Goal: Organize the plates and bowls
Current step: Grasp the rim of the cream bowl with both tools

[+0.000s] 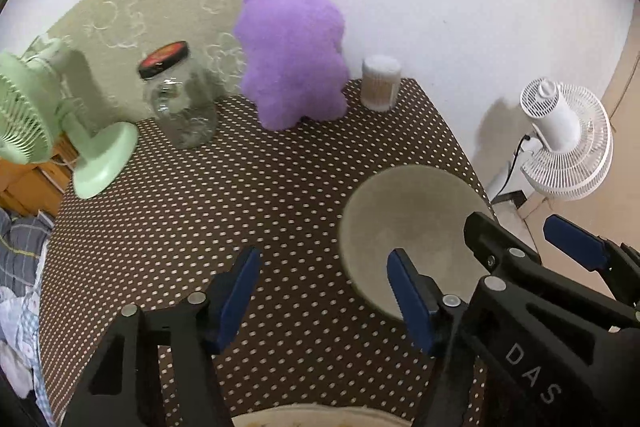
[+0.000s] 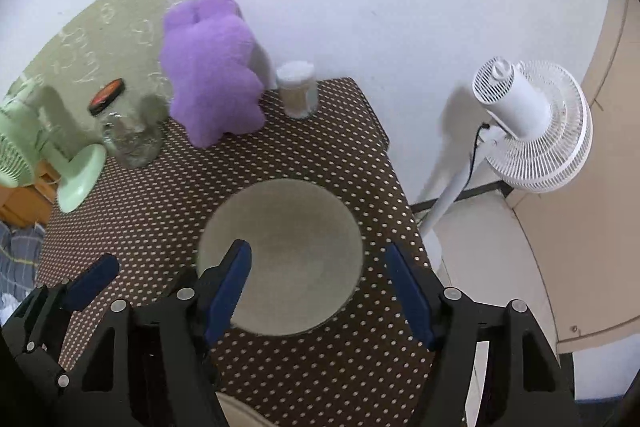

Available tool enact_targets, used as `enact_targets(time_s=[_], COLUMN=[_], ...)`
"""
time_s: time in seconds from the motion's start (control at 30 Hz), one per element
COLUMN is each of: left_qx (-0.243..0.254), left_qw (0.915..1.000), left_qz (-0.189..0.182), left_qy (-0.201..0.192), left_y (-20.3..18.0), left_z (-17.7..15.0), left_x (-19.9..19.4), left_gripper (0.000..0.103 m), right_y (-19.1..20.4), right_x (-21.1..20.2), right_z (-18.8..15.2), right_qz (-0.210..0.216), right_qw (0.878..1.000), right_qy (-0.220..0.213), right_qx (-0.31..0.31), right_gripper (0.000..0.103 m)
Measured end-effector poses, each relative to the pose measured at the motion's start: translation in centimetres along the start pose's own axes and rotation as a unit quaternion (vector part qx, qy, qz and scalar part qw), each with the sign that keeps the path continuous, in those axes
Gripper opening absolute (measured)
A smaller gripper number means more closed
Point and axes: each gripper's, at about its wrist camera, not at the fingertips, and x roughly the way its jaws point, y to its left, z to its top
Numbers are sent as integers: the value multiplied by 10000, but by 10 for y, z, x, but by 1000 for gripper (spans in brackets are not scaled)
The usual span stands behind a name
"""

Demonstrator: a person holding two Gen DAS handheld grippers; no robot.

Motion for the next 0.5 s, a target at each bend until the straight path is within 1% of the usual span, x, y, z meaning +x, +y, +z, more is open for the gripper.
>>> enact_targets(time_s=[0.07, 0.17, 0.23, 0.37, 0.4, 0.5], left_qx=[51, 106, 124, 97, 80, 67], left_qw=[10000, 9998, 9997, 9995, 9995, 9994], left_qz=[-10, -29, -35, -34, -23, 49], left_qy=[47, 160, 202, 287, 314, 339], left_y=[-6, -13, -17, -20, -20, -20], left_z=[1, 3, 3, 3, 3, 3], left_x=[9, 22, 29, 40, 43, 49], left_gripper=[60, 58, 56, 43, 41, 37], right_y=[-7, -12, -16, -20, -20, -22], right_x=[8, 18, 24, 34, 36, 45], right_z=[0, 1, 1, 1, 1, 1], right_qz=[-68, -130, -159, -124, -125, -135], right_qw=[9999, 9998, 9996, 9994, 9993, 9991], right_qy=[55, 150, 205, 294, 307, 378], right_qx=[53, 79, 102, 157, 165, 156], right_gripper=[71, 68, 61, 54, 50, 45])
